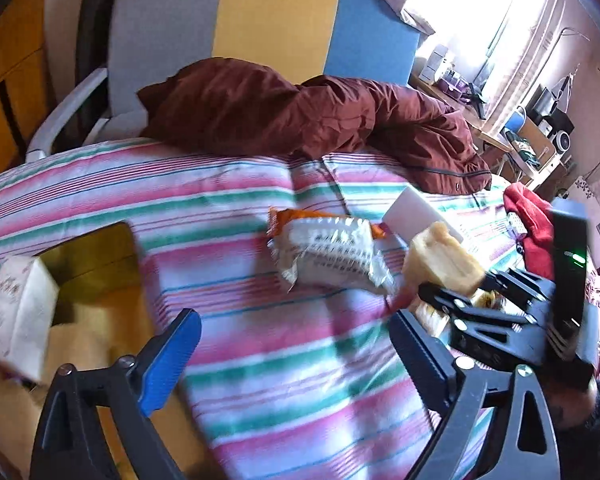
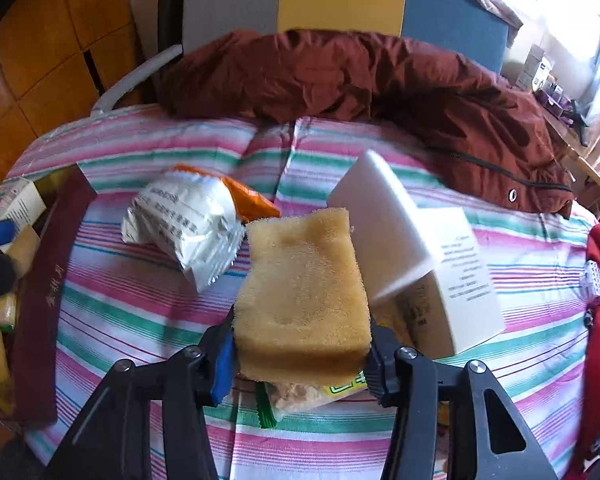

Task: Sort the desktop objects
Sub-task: 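Grasp a yellow sponge with the right tool while the left tool approaches the white snack packet, then grasp the orange-topped white snack packet with the left tool while the right tool holds the sponge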

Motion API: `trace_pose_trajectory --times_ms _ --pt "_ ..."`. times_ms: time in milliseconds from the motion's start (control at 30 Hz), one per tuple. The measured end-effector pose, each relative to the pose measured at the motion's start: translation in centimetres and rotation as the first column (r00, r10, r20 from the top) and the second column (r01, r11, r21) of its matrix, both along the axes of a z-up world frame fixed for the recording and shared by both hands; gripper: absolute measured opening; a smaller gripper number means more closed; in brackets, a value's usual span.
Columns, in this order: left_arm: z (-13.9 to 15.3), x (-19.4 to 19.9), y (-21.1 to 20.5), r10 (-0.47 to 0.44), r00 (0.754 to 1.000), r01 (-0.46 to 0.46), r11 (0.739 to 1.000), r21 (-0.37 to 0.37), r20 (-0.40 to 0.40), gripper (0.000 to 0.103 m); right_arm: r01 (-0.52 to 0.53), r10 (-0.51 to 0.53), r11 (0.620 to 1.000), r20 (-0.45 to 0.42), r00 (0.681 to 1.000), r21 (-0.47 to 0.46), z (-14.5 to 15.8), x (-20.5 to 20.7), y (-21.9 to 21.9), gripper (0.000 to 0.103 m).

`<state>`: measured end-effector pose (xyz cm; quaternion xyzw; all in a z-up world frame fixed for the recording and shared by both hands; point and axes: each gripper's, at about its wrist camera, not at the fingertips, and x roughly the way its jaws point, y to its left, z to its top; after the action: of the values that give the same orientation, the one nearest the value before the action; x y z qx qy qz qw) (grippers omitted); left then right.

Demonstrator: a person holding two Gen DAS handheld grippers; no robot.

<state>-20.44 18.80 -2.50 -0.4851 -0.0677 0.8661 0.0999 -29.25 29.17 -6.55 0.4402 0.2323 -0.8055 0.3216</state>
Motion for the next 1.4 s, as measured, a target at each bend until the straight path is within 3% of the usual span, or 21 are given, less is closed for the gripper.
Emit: trace_pose_trajectory --times_ms 400,667,900,1133,1400 --pt "-3.2 -5.9 4.9 -0.074 0.997 0.078 0.99 -0.117 0.038 0.103 0.031 -0.031 0.998 -0.005 1.0 -0.061 2.5 -0.2 1.6 0.052" --pt "-5.4 -8.2 6.1 -0.09 0.993 0.1 0.987 -0.13 0.08 0.103 0.033 -0.033 0.998 0.001 0.999 -0.046 2.1 -0.5 1.5 0.052" --pt "-6.6 -9.2 6.0 -0.104 0.99 0.113 0.989 -0.09 0.097 0.103 0.014 -0.014 1.0 0.002 1.0 -0.024 1.3 -0.3 1.0 0.052" --pt "-6.4 -7.8 6.2 -0.14 0.989 0.145 0.983 -0.111 0.056 0.086 -0.003 0.003 1.0 0.0 1.0 0.004 0.6 -0.1 0.6 0.052" --pt "-5.1 -5.5 5.4 -0.123 0.992 0.124 0.986 -0.111 0.015 0.08 -0.017 0.017 1.0 -0.021 1.0 -0.006 0.9 0.2 0.5 0.052"
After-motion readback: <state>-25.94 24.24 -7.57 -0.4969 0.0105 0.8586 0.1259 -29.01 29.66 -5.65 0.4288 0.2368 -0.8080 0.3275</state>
